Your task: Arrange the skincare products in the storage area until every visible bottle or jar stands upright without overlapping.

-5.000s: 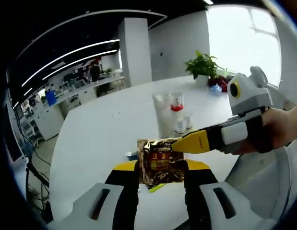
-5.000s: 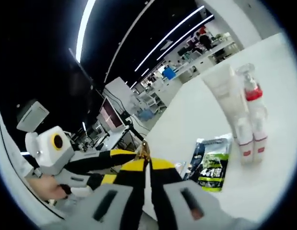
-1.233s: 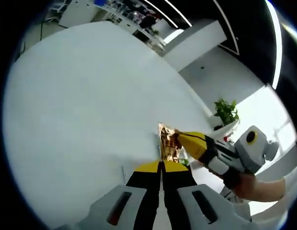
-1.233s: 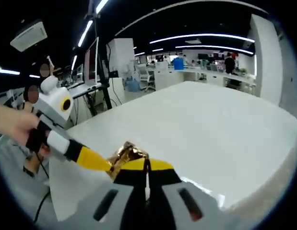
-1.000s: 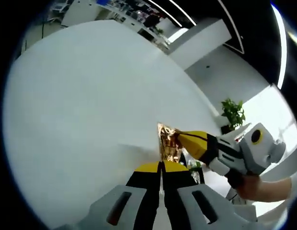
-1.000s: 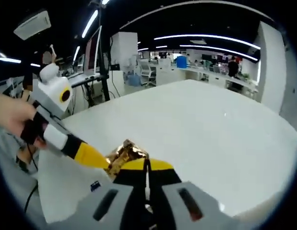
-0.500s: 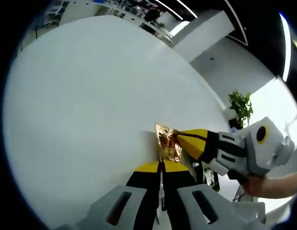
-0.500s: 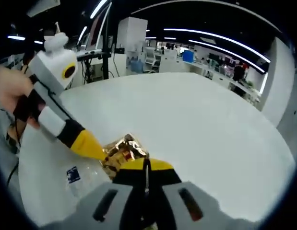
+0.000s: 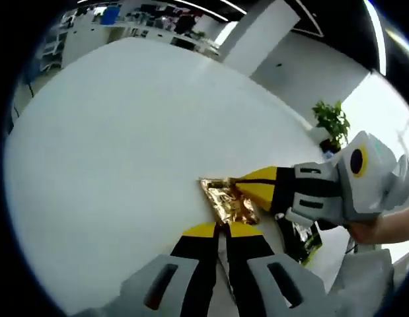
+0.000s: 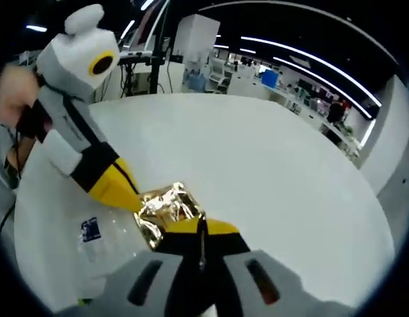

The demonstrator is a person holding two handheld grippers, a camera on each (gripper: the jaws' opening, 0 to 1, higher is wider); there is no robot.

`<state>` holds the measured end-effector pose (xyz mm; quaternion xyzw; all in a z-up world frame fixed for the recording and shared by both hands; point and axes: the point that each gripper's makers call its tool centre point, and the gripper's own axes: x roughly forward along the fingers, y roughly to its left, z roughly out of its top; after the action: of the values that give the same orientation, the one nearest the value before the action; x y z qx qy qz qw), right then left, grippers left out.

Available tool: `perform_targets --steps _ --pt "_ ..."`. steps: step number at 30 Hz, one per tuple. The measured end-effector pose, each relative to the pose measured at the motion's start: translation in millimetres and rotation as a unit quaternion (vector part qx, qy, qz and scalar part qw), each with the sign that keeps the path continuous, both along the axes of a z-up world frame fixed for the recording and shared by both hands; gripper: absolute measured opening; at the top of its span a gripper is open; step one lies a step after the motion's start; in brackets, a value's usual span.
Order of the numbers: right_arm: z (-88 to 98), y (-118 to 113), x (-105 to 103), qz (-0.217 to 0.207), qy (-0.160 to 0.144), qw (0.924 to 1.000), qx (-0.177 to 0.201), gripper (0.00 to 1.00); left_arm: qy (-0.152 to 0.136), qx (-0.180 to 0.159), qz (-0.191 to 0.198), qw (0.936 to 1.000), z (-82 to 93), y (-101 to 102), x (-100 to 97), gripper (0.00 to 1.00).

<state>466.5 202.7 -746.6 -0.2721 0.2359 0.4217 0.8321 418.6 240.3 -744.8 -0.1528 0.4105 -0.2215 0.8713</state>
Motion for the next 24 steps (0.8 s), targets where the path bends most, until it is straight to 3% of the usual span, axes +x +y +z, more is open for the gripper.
perform_targets --steps 3,6,8,10,12,14,24 --pt "-0.2 -0.1 0.0 0.002 -0.001 1.0 -0.003 0.01 -0.031 0.059 -0.028 0.9973 3.2 7.5 4.6 0.07" --pt "-0.4 -0.3 -0.1 -0.001 0.0 1.0 -0.003 0.01 -0.072 0.084 -0.053 0.9925 14.1 5.4 13.4 0.14" --pt "-0.4 -0.3 -0.4 -0.004 0.0 1.0 -0.004 0.01 -0.101 0.108 -0.086 0.9853 19.6 -1.8 17.3 0.14" --pt "-0.4 -0.4 -0.6 -0.008 0.0 0.9999 -0.007 0.01 -0.123 0.148 -0.125 0.9733 19.2 -9.3 19.5 0.18" --pt "-0.4 -0.3 -0.8 -0.01 -0.001 0.9999 -0.01 0.01 -0.131 0.17 -0.161 0.9633 14.1 -19.6 18.5 0.21" --pt "-0.4 -0.6 -0.6 -0.012 -0.001 0.9999 -0.012 0.01 -0.138 0.182 -0.179 0.9571 10.2 -26.9 19.2 0.21" --pt "0.4 -2.2 -1.6 -0.009 -0.004 0.9997 -0.02 0.01 -0.122 0.187 -0.184 0.9572 0.2 -25.9 19.3 0.24"
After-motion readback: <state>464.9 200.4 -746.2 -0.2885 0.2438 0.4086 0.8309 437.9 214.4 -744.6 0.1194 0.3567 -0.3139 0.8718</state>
